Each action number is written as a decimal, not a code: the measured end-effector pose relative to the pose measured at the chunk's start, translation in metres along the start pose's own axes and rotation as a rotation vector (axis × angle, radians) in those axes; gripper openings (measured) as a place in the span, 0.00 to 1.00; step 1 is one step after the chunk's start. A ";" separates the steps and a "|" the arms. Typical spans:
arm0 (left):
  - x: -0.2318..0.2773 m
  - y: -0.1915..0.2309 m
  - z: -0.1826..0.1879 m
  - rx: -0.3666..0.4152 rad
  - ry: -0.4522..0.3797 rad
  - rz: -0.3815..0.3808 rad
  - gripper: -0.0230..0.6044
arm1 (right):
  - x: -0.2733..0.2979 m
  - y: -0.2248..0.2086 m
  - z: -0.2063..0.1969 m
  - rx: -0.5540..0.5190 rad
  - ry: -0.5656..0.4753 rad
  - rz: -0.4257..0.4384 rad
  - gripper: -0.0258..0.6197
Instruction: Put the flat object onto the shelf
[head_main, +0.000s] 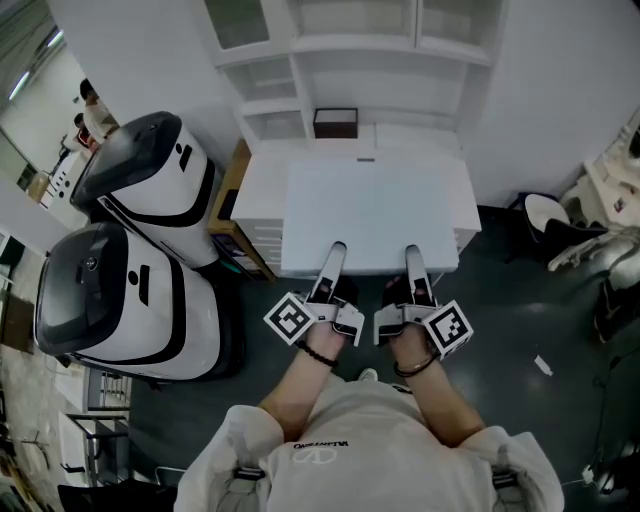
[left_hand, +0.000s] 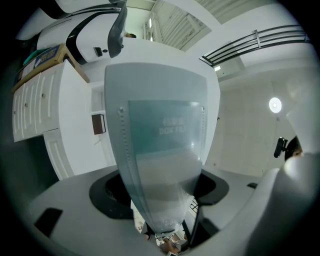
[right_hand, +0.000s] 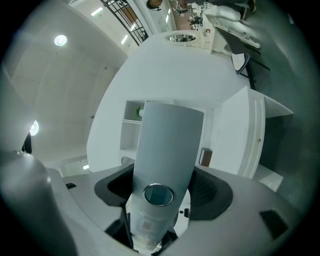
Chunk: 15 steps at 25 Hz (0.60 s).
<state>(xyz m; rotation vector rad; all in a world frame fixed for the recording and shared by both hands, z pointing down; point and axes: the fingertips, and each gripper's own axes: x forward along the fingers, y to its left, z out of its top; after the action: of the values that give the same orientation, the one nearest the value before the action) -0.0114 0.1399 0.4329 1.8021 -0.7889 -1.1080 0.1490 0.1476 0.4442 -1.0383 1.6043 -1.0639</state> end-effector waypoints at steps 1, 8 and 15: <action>0.005 0.002 -0.001 -0.001 0.001 0.005 0.55 | 0.004 -0.001 0.003 0.005 0.000 0.002 0.54; 0.030 0.019 0.008 0.014 0.005 0.014 0.55 | 0.032 -0.017 0.007 0.021 0.008 -0.002 0.54; 0.070 0.045 0.027 -0.019 0.018 0.003 0.55 | 0.078 -0.029 0.012 -0.002 -0.004 -0.007 0.54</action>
<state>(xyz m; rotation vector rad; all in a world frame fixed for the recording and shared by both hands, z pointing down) -0.0108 0.0527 0.4404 1.7924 -0.7679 -1.0931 0.1479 0.0633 0.4509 -1.0474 1.5998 -1.0642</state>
